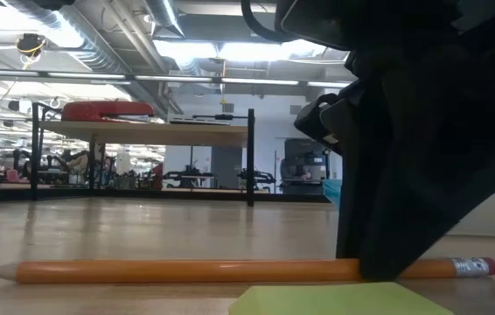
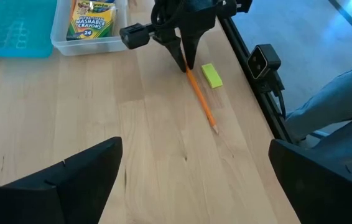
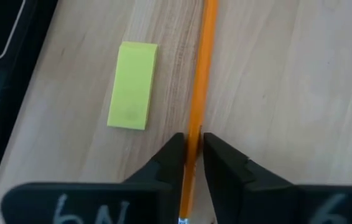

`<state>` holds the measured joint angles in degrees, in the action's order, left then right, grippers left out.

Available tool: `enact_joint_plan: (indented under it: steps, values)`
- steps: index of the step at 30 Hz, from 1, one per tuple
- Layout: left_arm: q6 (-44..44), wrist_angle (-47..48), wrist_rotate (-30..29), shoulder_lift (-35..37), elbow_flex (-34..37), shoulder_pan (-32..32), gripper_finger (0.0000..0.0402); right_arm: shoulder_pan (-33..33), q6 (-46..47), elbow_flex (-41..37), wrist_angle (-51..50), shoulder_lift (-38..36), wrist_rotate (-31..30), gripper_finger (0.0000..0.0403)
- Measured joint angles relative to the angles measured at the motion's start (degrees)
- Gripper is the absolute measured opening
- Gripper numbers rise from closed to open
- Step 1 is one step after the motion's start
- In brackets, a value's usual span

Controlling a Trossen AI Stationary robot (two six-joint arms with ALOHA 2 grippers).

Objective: Pack school essentials
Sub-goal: Put the orange pencil into the blue supply box

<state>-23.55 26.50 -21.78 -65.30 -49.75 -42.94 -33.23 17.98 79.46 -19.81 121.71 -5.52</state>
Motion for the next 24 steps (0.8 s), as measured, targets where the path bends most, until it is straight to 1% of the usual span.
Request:
enact_joint_plan:
  steps: [11,24]
  values:
    - [0.0,0.01,0.0,0.0,-0.01,-0.01,0.0399,0.0,-0.05,-0.02,0.04,0.02,0.07,0.0036]
    - [0.02,0.02,0.0,0.0,-0.01,-0.02,0.0399,0.0,-0.24,-0.07,0.28,0.02,-0.79,0.0043]
